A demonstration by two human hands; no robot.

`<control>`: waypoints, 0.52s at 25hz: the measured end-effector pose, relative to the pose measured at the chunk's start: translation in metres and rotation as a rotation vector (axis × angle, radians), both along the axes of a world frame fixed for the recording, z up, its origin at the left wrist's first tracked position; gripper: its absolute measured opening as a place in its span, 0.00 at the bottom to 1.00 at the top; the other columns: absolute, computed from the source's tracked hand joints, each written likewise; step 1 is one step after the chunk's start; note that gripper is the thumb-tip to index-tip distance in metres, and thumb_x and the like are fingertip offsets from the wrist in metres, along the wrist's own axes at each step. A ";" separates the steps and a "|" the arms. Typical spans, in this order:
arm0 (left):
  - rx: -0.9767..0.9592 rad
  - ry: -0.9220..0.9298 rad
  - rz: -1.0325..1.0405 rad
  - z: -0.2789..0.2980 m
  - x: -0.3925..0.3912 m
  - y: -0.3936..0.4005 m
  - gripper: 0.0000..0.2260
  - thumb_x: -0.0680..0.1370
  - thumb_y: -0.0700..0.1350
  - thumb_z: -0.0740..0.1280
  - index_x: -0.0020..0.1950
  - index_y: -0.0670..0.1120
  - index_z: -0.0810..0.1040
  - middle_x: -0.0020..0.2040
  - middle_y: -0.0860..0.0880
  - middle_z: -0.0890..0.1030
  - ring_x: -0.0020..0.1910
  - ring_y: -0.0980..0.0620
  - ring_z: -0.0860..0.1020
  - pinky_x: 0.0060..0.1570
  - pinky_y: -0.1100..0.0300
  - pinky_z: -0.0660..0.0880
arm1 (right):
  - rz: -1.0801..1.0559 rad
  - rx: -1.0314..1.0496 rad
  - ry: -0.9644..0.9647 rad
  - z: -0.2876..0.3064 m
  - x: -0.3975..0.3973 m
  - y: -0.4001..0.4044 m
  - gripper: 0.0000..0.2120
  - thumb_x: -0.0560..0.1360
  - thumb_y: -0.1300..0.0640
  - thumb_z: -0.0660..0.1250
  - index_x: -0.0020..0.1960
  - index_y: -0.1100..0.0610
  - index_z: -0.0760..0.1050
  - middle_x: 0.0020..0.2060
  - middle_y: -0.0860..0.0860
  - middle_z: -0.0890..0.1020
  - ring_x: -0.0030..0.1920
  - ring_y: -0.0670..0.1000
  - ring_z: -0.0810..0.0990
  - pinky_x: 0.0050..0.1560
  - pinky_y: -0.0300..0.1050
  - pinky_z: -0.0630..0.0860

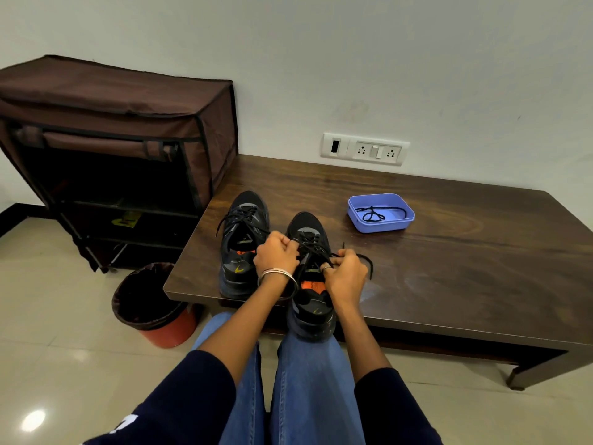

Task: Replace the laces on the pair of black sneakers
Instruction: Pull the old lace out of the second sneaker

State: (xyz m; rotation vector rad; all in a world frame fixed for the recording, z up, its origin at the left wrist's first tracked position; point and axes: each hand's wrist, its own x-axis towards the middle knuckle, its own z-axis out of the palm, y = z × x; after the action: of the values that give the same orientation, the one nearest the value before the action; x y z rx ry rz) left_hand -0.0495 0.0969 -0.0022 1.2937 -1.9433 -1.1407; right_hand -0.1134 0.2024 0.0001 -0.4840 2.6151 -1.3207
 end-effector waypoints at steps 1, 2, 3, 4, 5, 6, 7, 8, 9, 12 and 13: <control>0.101 0.070 0.030 0.000 0.001 -0.002 0.04 0.75 0.47 0.68 0.41 0.50 0.74 0.33 0.53 0.82 0.33 0.52 0.83 0.44 0.53 0.80 | 0.000 0.008 0.004 -0.001 0.001 -0.001 0.17 0.73 0.63 0.72 0.60 0.61 0.74 0.49 0.54 0.82 0.50 0.53 0.81 0.48 0.42 0.76; 0.106 0.074 0.020 0.002 0.001 -0.003 0.04 0.74 0.46 0.68 0.43 0.51 0.74 0.35 0.54 0.82 0.35 0.51 0.83 0.46 0.52 0.80 | -0.002 0.017 0.008 -0.001 0.001 -0.002 0.17 0.72 0.63 0.73 0.59 0.61 0.73 0.49 0.55 0.82 0.50 0.54 0.81 0.49 0.44 0.78; 0.063 0.062 -0.009 0.005 0.000 -0.002 0.04 0.73 0.44 0.68 0.46 0.52 0.75 0.40 0.54 0.82 0.41 0.49 0.83 0.48 0.52 0.79 | -0.007 0.019 0.009 -0.001 0.001 -0.003 0.16 0.72 0.63 0.73 0.58 0.61 0.73 0.48 0.56 0.81 0.49 0.54 0.81 0.50 0.47 0.79; -0.017 0.047 -0.059 0.009 -0.001 0.001 0.08 0.73 0.42 0.68 0.50 0.51 0.77 0.46 0.52 0.81 0.48 0.48 0.81 0.52 0.52 0.77 | -0.010 0.018 0.010 0.000 0.002 -0.003 0.16 0.72 0.63 0.72 0.57 0.61 0.72 0.48 0.56 0.81 0.49 0.55 0.81 0.49 0.49 0.79; -0.137 -0.005 -0.132 0.011 -0.001 0.005 0.11 0.72 0.42 0.67 0.54 0.51 0.78 0.52 0.50 0.78 0.53 0.47 0.77 0.55 0.52 0.74 | -0.008 0.022 0.017 0.000 0.002 -0.004 0.15 0.73 0.63 0.72 0.57 0.61 0.72 0.48 0.57 0.81 0.48 0.56 0.81 0.49 0.50 0.79; -0.298 -0.105 -0.209 0.012 0.000 0.008 0.13 0.71 0.43 0.66 0.55 0.52 0.79 0.57 0.50 0.75 0.57 0.46 0.73 0.57 0.51 0.71 | -0.007 0.041 0.028 0.000 0.003 -0.004 0.14 0.73 0.63 0.71 0.56 0.62 0.71 0.48 0.58 0.80 0.48 0.57 0.81 0.48 0.50 0.78; -0.496 -0.235 -0.270 0.015 0.002 0.011 0.13 0.71 0.46 0.66 0.55 0.54 0.80 0.59 0.51 0.72 0.60 0.47 0.69 0.59 0.50 0.67 | -0.009 0.072 0.043 -0.001 0.003 -0.004 0.12 0.73 0.63 0.70 0.55 0.62 0.72 0.47 0.59 0.80 0.48 0.58 0.80 0.47 0.51 0.78; -0.674 -0.346 -0.328 0.017 0.004 0.015 0.12 0.71 0.50 0.66 0.54 0.56 0.81 0.61 0.53 0.71 0.62 0.47 0.66 0.60 0.48 0.62 | -0.014 0.112 0.054 -0.001 0.004 -0.003 0.10 0.74 0.62 0.69 0.53 0.63 0.73 0.47 0.59 0.80 0.47 0.59 0.80 0.46 0.51 0.77; -0.818 -0.425 -0.371 0.013 0.005 0.016 0.10 0.72 0.52 0.67 0.52 0.57 0.82 0.61 0.54 0.72 0.63 0.47 0.65 0.60 0.47 0.58 | -0.016 0.151 0.064 -0.002 0.004 -0.002 0.09 0.74 0.60 0.69 0.51 0.64 0.75 0.46 0.59 0.81 0.47 0.59 0.80 0.45 0.51 0.78; -0.992 -0.357 -0.331 0.002 0.006 0.013 0.03 0.70 0.55 0.72 0.39 0.57 0.84 0.49 0.57 0.78 0.57 0.50 0.66 0.56 0.50 0.55 | 0.008 0.224 0.090 -0.004 0.006 -0.001 0.08 0.75 0.57 0.70 0.47 0.62 0.79 0.43 0.58 0.82 0.44 0.57 0.81 0.43 0.52 0.79; -0.933 -0.275 -0.287 0.000 0.004 0.010 0.03 0.71 0.54 0.72 0.38 0.57 0.83 0.46 0.59 0.78 0.55 0.53 0.67 0.55 0.52 0.55 | 0.019 0.239 0.098 -0.003 0.006 0.000 0.08 0.75 0.57 0.69 0.47 0.63 0.79 0.43 0.58 0.82 0.44 0.58 0.81 0.42 0.51 0.79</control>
State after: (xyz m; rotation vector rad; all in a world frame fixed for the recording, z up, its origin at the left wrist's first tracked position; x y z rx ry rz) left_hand -0.0460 0.1072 -0.0020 0.6810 -2.4472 -0.0568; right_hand -0.1073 0.2019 -0.0032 -0.5453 2.7915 -0.9833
